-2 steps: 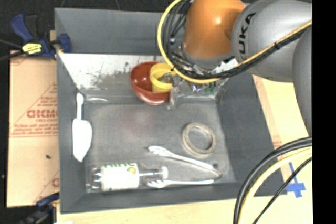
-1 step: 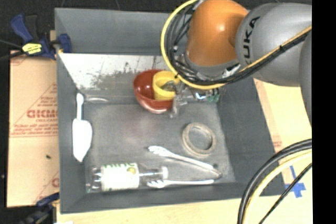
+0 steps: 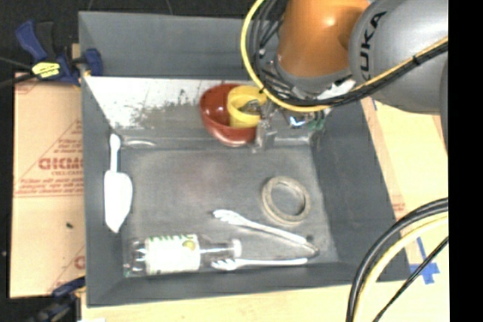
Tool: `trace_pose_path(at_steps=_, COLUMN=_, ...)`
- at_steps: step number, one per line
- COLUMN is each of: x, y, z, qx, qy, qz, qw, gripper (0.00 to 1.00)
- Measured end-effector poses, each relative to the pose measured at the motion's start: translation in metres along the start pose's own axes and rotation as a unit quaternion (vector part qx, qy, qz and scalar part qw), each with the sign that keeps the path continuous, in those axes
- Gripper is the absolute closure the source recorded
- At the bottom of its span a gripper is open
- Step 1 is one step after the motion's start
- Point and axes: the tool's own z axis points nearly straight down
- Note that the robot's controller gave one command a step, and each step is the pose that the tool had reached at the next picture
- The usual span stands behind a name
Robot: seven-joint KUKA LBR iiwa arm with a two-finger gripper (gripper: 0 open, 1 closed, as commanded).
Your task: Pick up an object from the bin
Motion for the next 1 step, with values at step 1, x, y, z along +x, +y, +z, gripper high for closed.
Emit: trace_pose_path(at_steps=1, x=0.0046, y=0.003, z=0.002, qx=-0.001, qy=0.0027, qz=0.0, qw=1.0, gripper=1.0)
